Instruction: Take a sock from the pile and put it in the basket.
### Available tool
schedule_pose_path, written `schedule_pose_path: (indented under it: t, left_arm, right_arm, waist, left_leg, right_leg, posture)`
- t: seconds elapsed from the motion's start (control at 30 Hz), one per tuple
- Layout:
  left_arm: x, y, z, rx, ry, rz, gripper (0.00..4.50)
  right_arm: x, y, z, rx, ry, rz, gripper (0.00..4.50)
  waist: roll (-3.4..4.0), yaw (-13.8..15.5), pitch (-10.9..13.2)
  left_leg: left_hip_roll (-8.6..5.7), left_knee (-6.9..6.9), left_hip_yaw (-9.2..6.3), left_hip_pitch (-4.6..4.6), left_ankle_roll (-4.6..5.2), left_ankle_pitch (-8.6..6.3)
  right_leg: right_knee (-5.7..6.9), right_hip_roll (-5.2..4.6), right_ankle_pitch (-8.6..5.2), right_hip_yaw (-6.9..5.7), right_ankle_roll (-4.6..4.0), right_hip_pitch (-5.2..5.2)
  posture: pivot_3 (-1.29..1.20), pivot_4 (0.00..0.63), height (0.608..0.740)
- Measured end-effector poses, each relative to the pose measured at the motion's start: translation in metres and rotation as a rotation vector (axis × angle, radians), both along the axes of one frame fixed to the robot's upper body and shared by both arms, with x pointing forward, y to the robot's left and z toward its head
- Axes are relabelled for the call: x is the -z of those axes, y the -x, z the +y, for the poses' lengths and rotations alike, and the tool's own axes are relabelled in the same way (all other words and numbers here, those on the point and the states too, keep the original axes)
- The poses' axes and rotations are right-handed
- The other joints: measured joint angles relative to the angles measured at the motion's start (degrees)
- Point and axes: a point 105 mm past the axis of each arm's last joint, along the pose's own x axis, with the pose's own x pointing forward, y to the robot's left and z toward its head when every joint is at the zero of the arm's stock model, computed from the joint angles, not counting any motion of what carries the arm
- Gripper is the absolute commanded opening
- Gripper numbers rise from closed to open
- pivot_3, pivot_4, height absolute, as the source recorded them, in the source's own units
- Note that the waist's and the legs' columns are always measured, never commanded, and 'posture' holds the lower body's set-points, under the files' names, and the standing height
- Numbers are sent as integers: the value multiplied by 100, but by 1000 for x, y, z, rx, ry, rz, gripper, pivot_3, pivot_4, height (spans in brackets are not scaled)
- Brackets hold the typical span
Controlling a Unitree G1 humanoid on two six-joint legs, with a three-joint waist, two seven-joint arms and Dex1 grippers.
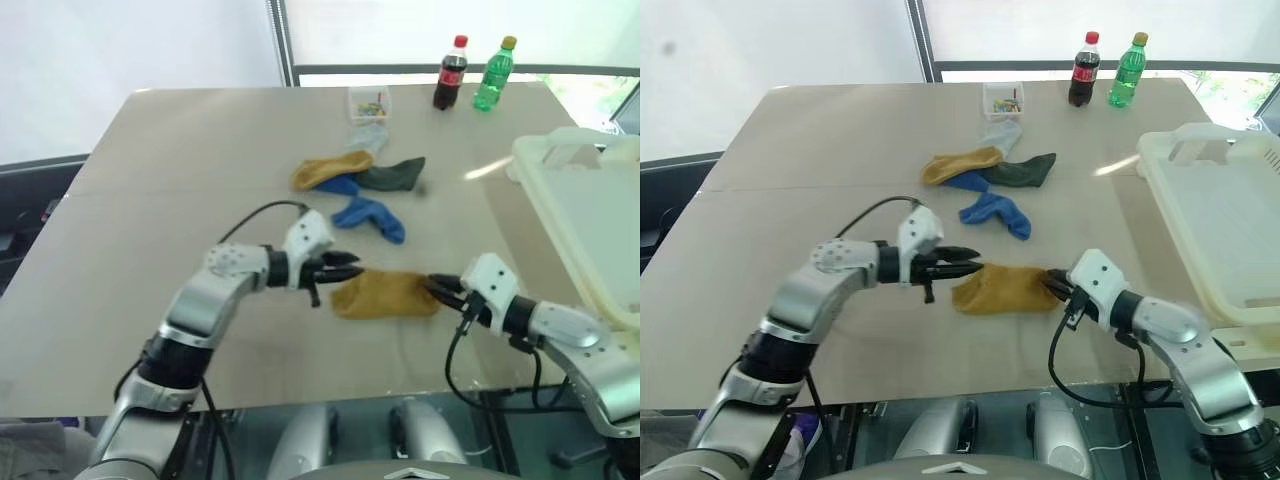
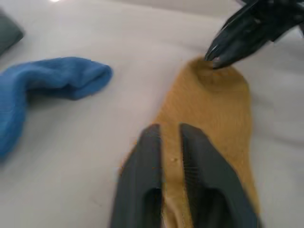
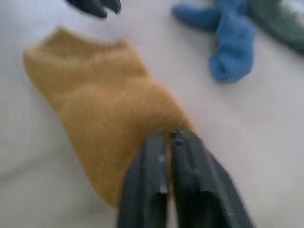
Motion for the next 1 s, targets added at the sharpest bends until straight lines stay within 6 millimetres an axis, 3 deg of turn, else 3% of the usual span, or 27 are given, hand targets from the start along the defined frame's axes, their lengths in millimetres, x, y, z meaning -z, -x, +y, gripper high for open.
schedule_pose_path:
  t: [0.03, 0.07, 0.17, 0.3, 0.43, 0.63, 0.73, 0.87, 1.0]
  left_arm:
    - [-1, 0, 4, -8, 2, 11, 2067]
    - [-2, 0, 11, -26, 1, 30, 2728]
    - [4, 9, 37, -32, -66, 70, 2728]
    - [0, 15, 45, 13, -81, 68, 2728]
    - [5, 19, 45, 31, -97, 132, 2728]
    - [32, 29, 31, 47, -125, 302, 2728]
    - [36, 23, 23, -5, -101, 346, 2722]
    - [38, 17, 18, -51, -100, 351, 2722]
    - [38, 15, 19, -68, -97, 364, 2722]
  right_arm:
    - [-3, 1, 1, -8, 4, -13, 1656]
    - [-7, 3, 4, -27, 5, -34, 1700]
    - [-11, 22, 38, -220, 54, -61, 1700]
    - [-11, 21, 56, -299, 116, -112, 1700]
    - [4, 14, 55, -278, 169, -106, 1700]
    - [11, 10, 39, -183, 188, -116, 1700]
    - [9, 12, 29, -135, 148, -91, 2491]
    - [-4, 17, 24, -103, 109, -108, 4326]
    - [-5, 20, 21, -61, 92, -108, 4326]
  waist:
    - [0, -1, 0]
    - [0, 7, 0]
    - [1, 22, 1]
    - [0, 57, 2]
    - [0, 77, 2]
    - [-2, 44, 3]
    - [-3, 69, 3]
    - [-2, 54, 2]
    - [-2, 43, 2]
  left_leg:
    - [1, -1, 0, 1, 0, 0]
    - [3, -1, -1, 1, -1, 0]
    - [1, -1, 1, 1, -2, 1]
    - [-6, 0, -2, 1, -2, 1]
    - [-14, 0, -3, -3, -4, 2]
    - [-12, 0, 0, -4, -2, 1]
    - [-11, 2, -6, -3, -1, 1]
    - [-12, 3, -5, 1, -1, 0]
    - [-10, 2, -6, 1, -2, 1]
  right_leg:
    - [0, 1, 0, 0, 0, 0]
    - [-2, 2, 0, -1, 0, 0]
    - [-2, -2, 0, 1, 0, 0]
    - [-2, -11, 0, -3, 0, 3]
    - [-5, -16, 0, -3, -1, 3]
    - [0, -13, 0, 1, 0, -1]
    - [2, -12, 0, -3, 0, 2]
    - [4, -13, 0, -1, 0, 4]
    - [4, -11, 0, -2, 0, 4]
  posture:
    - [0, 150, 740]
    - [0, 150, 740]
    - [0, 150, 740]
    - [0, 150, 740]
    - [0, 150, 740]
    - [0, 150, 740]
    - [0, 150, 740]
    - [0, 150, 740]
    - [0, 150, 740]
